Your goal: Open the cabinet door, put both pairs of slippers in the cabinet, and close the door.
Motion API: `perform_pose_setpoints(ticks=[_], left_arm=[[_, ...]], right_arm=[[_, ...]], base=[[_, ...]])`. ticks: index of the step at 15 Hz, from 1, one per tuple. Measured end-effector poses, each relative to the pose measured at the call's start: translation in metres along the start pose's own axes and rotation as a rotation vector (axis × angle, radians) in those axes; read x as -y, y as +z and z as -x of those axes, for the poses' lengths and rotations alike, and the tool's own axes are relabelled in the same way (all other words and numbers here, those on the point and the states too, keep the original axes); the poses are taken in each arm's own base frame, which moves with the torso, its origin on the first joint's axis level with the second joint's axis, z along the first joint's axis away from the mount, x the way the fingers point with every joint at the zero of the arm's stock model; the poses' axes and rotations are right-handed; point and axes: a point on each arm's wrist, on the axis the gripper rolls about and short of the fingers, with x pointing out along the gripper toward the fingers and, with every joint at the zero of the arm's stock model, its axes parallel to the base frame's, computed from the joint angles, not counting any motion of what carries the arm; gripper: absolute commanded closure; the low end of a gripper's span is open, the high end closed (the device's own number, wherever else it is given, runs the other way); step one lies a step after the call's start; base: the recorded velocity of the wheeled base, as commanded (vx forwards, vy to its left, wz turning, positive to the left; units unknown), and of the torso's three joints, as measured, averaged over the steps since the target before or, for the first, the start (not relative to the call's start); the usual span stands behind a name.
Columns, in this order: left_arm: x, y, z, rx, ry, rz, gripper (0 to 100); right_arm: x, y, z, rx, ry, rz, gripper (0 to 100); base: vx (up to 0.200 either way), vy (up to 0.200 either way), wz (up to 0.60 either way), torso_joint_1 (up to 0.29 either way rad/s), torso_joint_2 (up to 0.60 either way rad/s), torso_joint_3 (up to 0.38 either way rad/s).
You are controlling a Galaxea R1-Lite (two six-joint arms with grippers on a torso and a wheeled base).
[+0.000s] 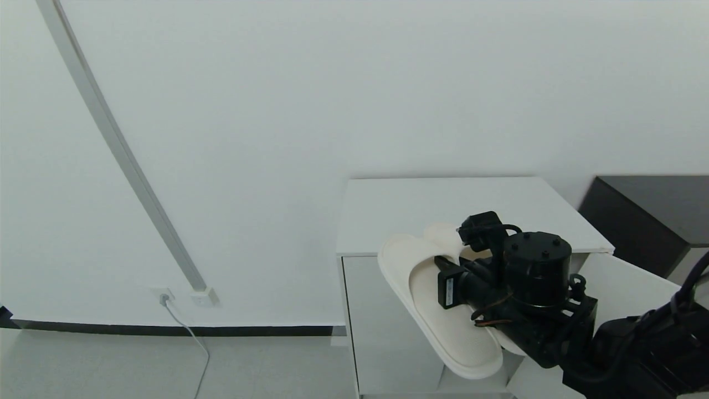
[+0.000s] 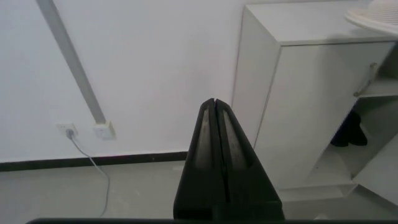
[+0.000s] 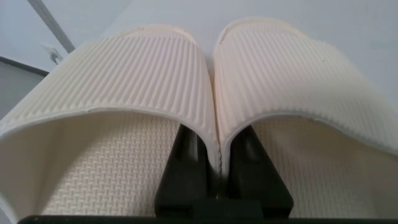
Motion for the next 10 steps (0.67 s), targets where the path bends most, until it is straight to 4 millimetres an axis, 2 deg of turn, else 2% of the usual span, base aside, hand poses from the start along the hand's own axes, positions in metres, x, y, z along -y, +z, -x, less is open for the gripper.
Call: perform_pose_setpoints(ticks=[10], left_arm=[[0.0000,0.0000,0.0000,0.000,0.002,0.003,100]], right_arm=[[0.0013,-0.0049,0.0032,-0.018,0.004,0.018,100]], base=[[0.000,0.000,0.00,0.000,0.00,0.000]])
